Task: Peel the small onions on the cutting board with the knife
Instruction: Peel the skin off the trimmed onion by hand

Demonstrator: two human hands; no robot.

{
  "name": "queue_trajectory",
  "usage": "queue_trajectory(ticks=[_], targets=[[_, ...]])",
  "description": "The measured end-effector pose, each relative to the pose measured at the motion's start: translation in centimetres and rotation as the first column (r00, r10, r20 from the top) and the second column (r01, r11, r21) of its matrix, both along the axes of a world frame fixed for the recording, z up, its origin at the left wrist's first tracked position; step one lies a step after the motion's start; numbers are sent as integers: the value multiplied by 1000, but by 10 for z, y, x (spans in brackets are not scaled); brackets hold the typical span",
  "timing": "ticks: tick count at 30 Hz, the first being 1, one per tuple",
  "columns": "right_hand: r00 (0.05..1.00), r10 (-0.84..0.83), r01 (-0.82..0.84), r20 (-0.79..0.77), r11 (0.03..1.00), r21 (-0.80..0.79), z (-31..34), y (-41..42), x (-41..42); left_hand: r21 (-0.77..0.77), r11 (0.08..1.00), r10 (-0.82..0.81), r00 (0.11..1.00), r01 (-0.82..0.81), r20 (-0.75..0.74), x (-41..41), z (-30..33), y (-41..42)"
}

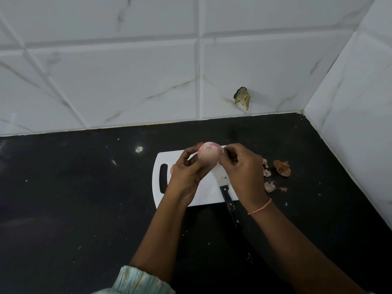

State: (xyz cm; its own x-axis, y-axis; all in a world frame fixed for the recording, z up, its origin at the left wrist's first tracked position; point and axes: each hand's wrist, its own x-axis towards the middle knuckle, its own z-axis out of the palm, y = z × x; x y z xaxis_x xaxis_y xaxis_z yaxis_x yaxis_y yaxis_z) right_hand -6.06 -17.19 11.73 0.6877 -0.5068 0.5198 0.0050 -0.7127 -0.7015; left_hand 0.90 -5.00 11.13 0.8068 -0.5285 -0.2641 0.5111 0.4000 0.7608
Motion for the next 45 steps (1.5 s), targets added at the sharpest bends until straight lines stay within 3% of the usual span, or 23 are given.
queue_trajectory(ticks=[4,8,13,16,20,23,25,26,28,30,32,34,37,40,43,45], targets=[[996,89,-88,8,954,285,6,-2,-3,-55,998,-8,989,0,-145,-1,-2,0],[989,144,-112,-14,821,560,9,-1,-1,13,996,-79,978,83,-192,-5,1,-5],[952,277,-165,-128,818,550,8,-2,-2,153,980,-124,992,127,-33,-7,3,-12],[938,311,-146,-153,754,640,6,-6,-2,168,978,-126,992,121,21,-6,4,-11],[954,299,-106,-25,414,904,10,-5,0,164,976,-152,988,145,34,-8,7,-10],[958,275,-127,80,157,979,12,-7,-1,154,974,-168,986,167,-3,-6,9,-8],[973,211,-105,91,59,993,8,-11,0,162,976,-136,989,144,-59,-5,9,-8],[985,160,-72,60,72,995,5,-15,1,170,976,-121,989,134,-86,-4,10,-8],[999,38,27,-35,194,981,-1,-27,1,186,971,-128,985,147,-112,-3,10,-7],[985,-52,173,-167,428,887,-11,-42,-4,200,968,-128,984,151,-125,-2,7,-7],[933,-121,304,-338,769,563,-19,-55,-16,205,970,-103,984,131,-142,-1,5,-6],[901,-166,289,-401,919,269,-25,-63,-29,204,973,-79,984,111,-160,0,2,-7],[905,-173,248,-389,957,151,-29,-66,-36,173,980,-69,981,101,-180,-1,0,-8],[966,-96,110,-239,993,47,-23,-54,-27,154,984,-63,979,94,-193,-2,-1,-9],[972,177,-143,-151,966,213,-8,-27,-16,124,987,-82,987,99,-136,-3,0,-9],[957,258,-220,-135,944,245,-5,-14,-11,112,987,-106,991,115,-84,-5,1,-9]])
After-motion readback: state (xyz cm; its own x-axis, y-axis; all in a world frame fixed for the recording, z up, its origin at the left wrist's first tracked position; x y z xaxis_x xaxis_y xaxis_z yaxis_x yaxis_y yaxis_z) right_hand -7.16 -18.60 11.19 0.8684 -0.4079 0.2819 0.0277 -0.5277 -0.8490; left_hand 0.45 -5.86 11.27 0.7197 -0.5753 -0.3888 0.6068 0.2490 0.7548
